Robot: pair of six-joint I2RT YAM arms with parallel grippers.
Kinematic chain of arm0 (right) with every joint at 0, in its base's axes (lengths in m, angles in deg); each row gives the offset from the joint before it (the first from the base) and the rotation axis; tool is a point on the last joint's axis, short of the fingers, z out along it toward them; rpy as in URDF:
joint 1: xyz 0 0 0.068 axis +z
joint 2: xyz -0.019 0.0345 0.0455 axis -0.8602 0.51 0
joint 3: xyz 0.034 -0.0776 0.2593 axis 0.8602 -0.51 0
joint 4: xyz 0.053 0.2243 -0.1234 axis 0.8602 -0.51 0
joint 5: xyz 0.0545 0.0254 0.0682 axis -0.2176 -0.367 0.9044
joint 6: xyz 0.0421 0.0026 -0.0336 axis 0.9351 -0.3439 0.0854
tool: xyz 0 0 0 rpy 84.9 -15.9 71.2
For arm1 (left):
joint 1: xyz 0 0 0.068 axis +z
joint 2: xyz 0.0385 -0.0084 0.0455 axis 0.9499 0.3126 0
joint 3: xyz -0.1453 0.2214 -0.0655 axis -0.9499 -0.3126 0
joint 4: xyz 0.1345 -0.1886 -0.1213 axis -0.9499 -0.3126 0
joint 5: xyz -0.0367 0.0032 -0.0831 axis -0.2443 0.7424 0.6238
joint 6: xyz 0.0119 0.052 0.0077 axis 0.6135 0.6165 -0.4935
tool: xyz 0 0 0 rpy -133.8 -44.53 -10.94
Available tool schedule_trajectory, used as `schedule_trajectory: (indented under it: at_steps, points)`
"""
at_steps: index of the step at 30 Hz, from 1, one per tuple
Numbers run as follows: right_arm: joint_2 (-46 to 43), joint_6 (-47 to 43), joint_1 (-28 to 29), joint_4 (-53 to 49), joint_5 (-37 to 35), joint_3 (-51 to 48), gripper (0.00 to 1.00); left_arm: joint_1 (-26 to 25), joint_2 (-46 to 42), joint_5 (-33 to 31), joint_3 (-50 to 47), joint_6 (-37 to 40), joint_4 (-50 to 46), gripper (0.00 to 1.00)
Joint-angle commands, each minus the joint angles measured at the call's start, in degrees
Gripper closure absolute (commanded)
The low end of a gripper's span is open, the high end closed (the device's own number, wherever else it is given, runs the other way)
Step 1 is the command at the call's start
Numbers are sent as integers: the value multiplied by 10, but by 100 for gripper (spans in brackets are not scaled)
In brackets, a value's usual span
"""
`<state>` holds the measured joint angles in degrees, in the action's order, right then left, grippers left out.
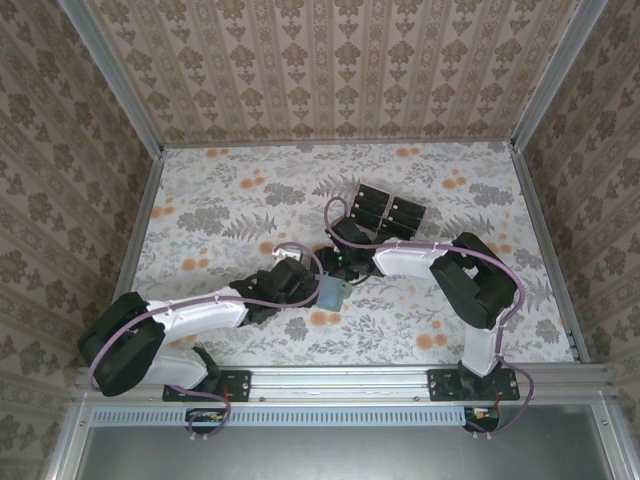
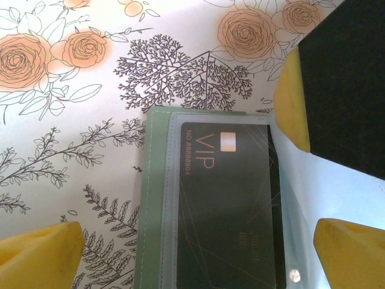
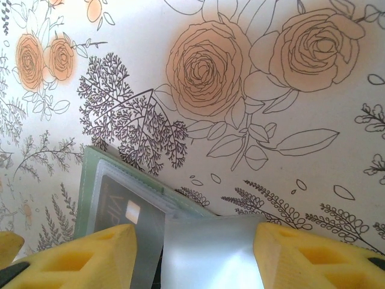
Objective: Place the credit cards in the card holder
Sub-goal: Insert the credit card into the card slot.
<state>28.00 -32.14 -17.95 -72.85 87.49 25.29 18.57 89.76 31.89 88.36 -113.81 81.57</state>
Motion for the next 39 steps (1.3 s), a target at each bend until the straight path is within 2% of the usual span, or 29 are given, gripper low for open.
schedule_trajectory:
  at_steps: [1,10,19,24,28,39]
  points:
    - [24,-22,-6,-47,-3,6,43,4,1,9,8,11,7,0]
    - [9,-32,-7,-63,2,24,43,7,10,18,18,22,13,0]
    - [-127,-20,8,-77,-27,-27,43,8,-9,7,8,18,1,0]
    - [-180,-3,44,-89,-50,-71,43,11,-29,-14,3,12,-17,0]
    - [-176,14,80,-86,-62,-90,43,15,-47,-39,1,-2,-38,0]
    - [-96,47,183,-60,-55,-82,43,25,-84,-65,4,-11,-74,0]
